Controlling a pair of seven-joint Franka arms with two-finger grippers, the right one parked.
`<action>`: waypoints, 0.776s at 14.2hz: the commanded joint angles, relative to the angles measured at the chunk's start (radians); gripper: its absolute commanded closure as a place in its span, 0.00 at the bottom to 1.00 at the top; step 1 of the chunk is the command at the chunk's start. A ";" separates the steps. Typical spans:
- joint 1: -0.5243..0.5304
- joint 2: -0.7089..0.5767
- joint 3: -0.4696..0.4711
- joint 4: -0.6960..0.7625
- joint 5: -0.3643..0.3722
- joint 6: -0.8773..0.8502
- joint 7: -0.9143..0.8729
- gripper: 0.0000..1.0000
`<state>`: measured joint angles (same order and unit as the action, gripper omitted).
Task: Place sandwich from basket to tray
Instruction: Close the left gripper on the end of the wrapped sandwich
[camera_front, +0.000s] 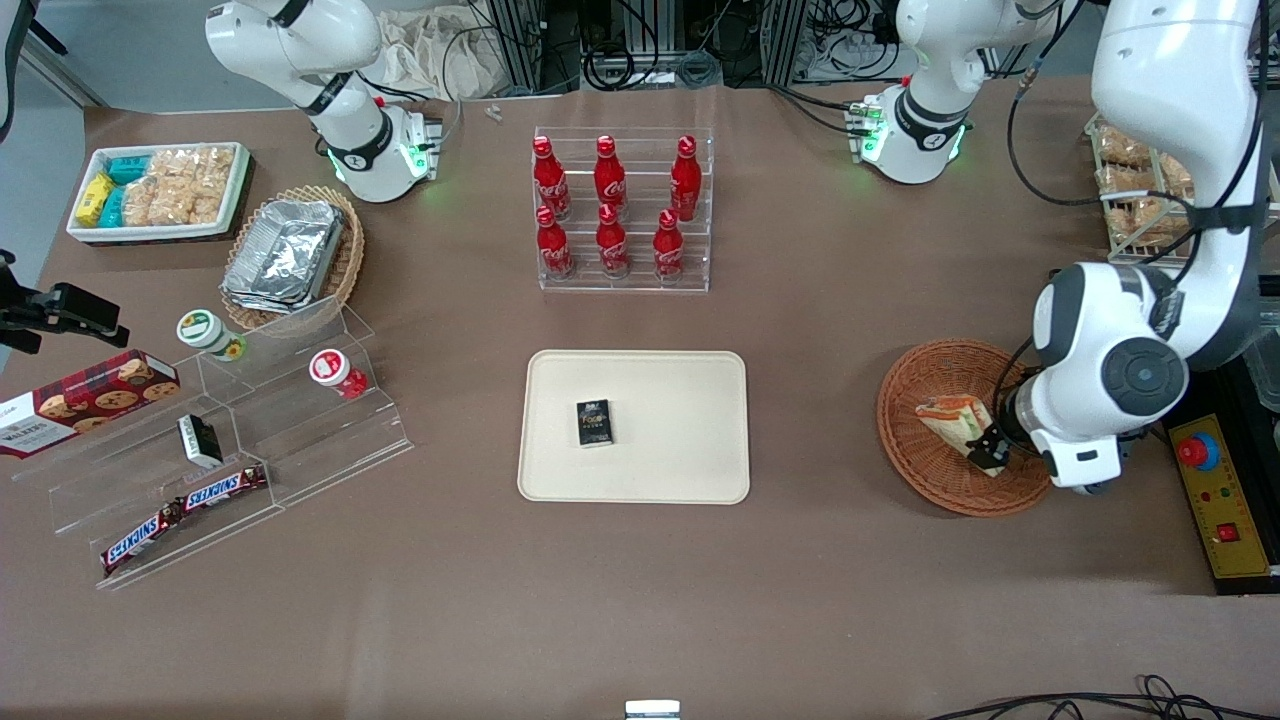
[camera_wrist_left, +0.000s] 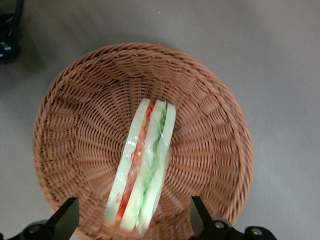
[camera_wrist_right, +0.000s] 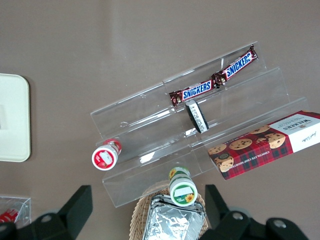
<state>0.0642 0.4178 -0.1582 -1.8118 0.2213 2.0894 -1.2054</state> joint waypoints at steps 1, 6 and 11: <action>-0.011 0.018 -0.001 -0.001 0.044 0.020 -0.098 0.00; -0.006 0.015 -0.001 -0.049 0.044 0.018 -0.098 0.00; 0.002 0.013 0.000 -0.089 0.044 0.020 -0.098 0.00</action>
<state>0.0604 0.4447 -0.1556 -1.8752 0.2419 2.0968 -1.2751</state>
